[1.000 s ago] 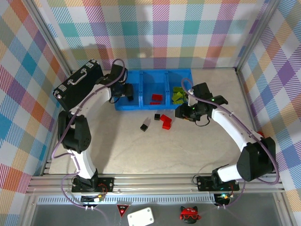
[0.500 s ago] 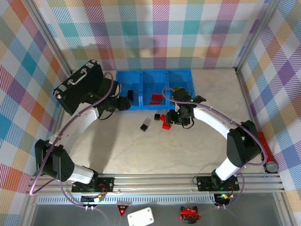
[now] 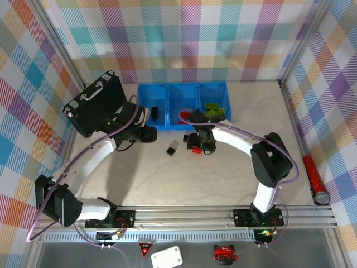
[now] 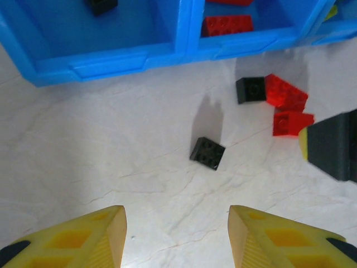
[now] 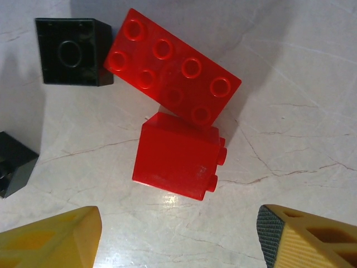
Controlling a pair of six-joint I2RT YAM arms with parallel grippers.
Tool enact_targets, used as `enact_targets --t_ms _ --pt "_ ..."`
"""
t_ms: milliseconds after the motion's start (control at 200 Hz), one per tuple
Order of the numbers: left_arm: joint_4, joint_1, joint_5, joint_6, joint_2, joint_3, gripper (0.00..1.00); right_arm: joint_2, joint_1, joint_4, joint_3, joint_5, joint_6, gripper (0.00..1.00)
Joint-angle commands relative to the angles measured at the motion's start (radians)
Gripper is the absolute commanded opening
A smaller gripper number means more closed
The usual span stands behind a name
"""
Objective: Sort the legos into containers by color
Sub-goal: Pick up the lego from the center of the table.
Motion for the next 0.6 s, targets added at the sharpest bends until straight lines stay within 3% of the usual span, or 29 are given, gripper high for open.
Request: enact_targets --t_ms 0,255,595 --pt "0.055 -0.001 -0.036 0.082 -0.061 -0.049 0.51 0.028 0.008 0.025 0.028 0.04 0.059 0.75" --pt "0.098 -0.002 -0.061 0.129 -0.135 -0.107 0.52 0.085 0.017 0.063 0.055 0.06 0.068 0.72" --pt "0.105 -0.003 -0.063 0.131 -0.119 -0.118 0.52 0.14 0.018 0.058 0.079 0.071 0.059 0.65"
